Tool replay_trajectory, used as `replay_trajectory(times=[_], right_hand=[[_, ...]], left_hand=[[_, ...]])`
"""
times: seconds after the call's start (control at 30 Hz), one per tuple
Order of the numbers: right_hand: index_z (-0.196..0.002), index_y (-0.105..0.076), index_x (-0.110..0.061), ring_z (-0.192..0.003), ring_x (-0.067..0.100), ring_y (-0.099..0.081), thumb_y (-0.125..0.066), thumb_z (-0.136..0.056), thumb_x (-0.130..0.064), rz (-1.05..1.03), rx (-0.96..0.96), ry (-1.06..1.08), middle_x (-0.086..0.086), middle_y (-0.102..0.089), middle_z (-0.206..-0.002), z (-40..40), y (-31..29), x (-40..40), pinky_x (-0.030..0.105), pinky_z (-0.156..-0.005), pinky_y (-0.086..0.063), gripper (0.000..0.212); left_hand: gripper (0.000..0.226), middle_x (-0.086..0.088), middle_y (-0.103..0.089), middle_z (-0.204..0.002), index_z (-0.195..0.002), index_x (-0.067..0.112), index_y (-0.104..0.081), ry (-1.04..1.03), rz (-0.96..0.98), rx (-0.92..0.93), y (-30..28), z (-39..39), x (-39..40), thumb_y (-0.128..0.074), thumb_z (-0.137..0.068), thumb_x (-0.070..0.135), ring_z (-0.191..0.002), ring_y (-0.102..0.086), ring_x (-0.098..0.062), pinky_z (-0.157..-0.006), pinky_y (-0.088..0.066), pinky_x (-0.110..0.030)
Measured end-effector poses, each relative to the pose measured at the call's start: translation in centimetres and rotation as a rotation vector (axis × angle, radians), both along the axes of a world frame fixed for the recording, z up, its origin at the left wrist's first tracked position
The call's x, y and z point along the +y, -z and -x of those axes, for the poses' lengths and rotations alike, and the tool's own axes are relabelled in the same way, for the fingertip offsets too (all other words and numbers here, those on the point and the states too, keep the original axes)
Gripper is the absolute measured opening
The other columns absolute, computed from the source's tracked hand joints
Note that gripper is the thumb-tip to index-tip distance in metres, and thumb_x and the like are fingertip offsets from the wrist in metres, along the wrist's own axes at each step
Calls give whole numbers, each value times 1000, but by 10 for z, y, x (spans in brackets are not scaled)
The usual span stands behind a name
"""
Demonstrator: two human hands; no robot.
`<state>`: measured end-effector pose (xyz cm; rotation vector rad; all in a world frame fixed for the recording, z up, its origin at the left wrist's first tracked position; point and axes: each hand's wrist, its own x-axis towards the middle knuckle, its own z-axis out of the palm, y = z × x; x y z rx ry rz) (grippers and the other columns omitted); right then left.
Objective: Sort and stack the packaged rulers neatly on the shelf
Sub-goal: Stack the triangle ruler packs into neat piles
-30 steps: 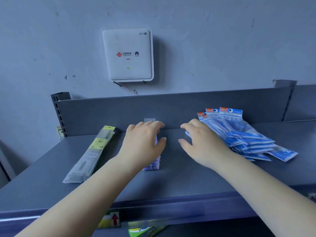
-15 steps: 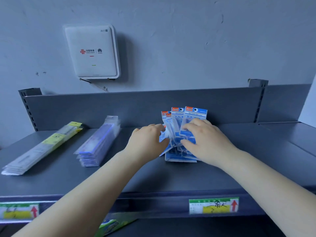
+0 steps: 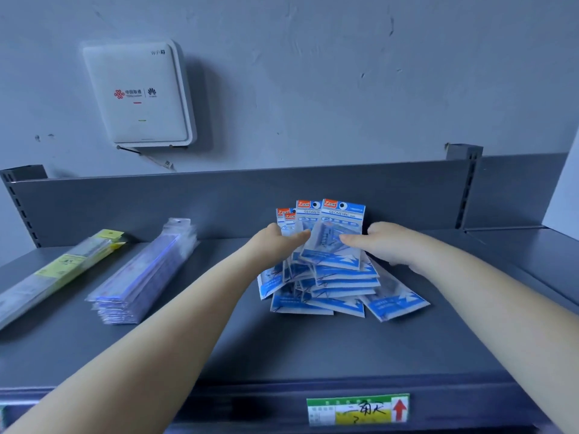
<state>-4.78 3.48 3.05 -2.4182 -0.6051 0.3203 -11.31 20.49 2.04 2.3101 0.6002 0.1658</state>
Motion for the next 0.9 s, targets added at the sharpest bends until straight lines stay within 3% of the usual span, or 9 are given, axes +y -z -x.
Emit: replay_trajectory(times=[0.07,0.17,0.27,0.4,0.5,0.57,0.67,0.8,0.9], right_hand=[[-87,-57,-27,-93,15,-53,-53,-90,-50,-6,111,-13,-7,-59,-96,-7,4,4,25,-74,-41,23],[-73,-58,-25,-79,8,-54,-60,-87,-44,-106,111,-44,-9,-61,-83,-12,15,9,20,-66,-40,24],[-91,-64,-24,-93,10,-61,-65,-83,-42,-216,143,-53,-7,-68,-101,-17,22,8,20,-71,-46,20],[-114,-63,-15,-95,14,-67,-71,-80,-34,-294,244,-39,-1,-71,-106,-23,25,2,28,-82,-54,40],[-103,-68,-14,-78,11,-68,-74,-79,-30,-338,217,-25,0,-73,-94,-23,27,2,24,-72,-55,29],[-98,-70,-14,-70,9,-67,-74,-78,-25,-405,161,-27,-2,-74,-89,-23,30,4,23,-66,-53,23],[-108,-68,-16,-86,8,-70,-74,-79,-19,-510,144,-62,-4,-73,-99,-21,30,7,21,-75,-54,30],[-115,-59,-16,-93,16,-69,-79,-72,-16,-643,193,-41,0,-71,-105,-24,29,7,38,-86,-55,47],[-118,-55,-16,-94,20,-70,-83,-66,-24,-646,237,-13,2,-70,-107,-26,27,8,45,-86,-55,60]], left_hand=[[69,-2,-48,-135,-141,12,-35,24,104,-62,4,-6,1,-52,-87,53,-111,-49,-19,-83,-34,-28],[70,-2,-51,-133,-143,17,-33,72,150,-110,13,-10,2,-61,-85,45,-106,-55,-18,-80,-42,-28],[60,-4,-62,-118,-135,19,-42,116,201,-154,15,-13,9,-68,-82,33,-98,-61,-18,-75,-47,-26],[70,-1,-62,-116,-137,21,-39,147,286,-185,15,-16,13,-74,-77,29,-101,-62,-18,-80,-46,-28],[83,-3,-60,-117,-137,22,-37,127,357,-211,17,-17,11,-82,-68,31,-103,-62,-21,-82,-47,-33],[90,-6,-67,-108,-134,25,-38,146,423,-252,19,-17,10,-87,-58,26,-96,-66,-23,-82,-52,-39],[90,-11,-71,-97,-127,28,-34,180,600,-334,24,-19,6,-86,-56,12,-94,-69,-30,-89,-52,-50],[76,-11,-66,-106,-109,41,-31,208,671,-457,24,-19,2,-76,-69,-5,-94,-68,-29,-81,-56,-48],[88,-16,-68,-106,-127,34,-30,238,695,-486,20,-15,0,-80,-63,0,-92,-69,-36,-78,-54,-57]])
